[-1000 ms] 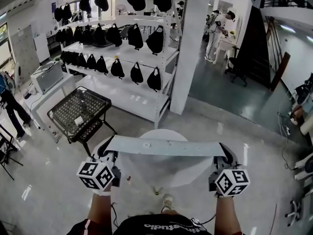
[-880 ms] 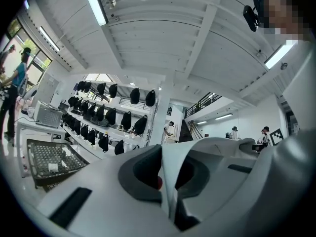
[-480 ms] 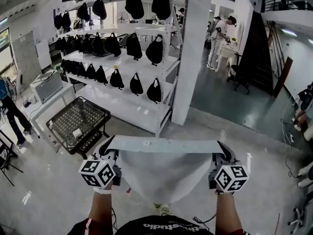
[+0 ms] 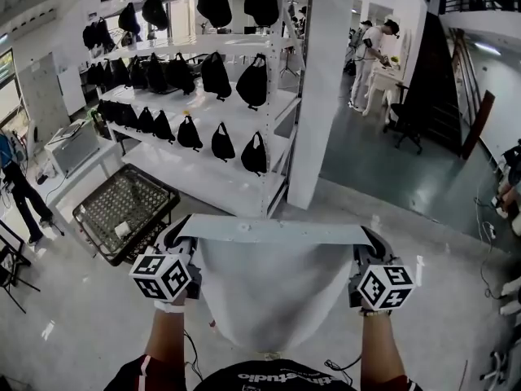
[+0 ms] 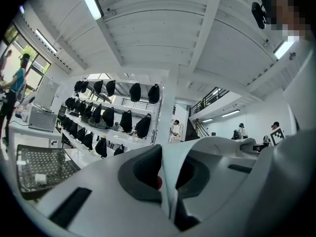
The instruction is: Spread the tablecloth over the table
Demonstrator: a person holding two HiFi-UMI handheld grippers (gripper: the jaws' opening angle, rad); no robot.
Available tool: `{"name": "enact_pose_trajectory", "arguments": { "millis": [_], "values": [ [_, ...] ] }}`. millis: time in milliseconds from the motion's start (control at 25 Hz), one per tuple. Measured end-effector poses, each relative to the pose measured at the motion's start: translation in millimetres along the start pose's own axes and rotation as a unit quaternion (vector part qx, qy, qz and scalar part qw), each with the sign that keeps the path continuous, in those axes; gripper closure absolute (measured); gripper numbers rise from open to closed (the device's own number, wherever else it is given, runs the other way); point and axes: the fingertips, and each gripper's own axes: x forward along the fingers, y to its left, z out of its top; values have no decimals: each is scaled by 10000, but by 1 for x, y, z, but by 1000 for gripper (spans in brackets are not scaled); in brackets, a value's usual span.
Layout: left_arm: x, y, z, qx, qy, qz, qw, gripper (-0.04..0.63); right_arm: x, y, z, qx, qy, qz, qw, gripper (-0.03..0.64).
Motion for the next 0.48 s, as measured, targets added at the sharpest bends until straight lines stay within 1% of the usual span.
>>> {"name": "enact_pose_trajectory", "arguments": {
  "millis": [320, 480],
  "values": [
    [74, 13, 3, 11, 74, 52, 10000, 575, 65, -34, 7, -75, 128, 13, 9999, 591],
    [113, 20, 20, 77, -13, 111, 9999, 575, 101, -48, 30, -165, 28, -5, 9999, 591]
  ]
}}
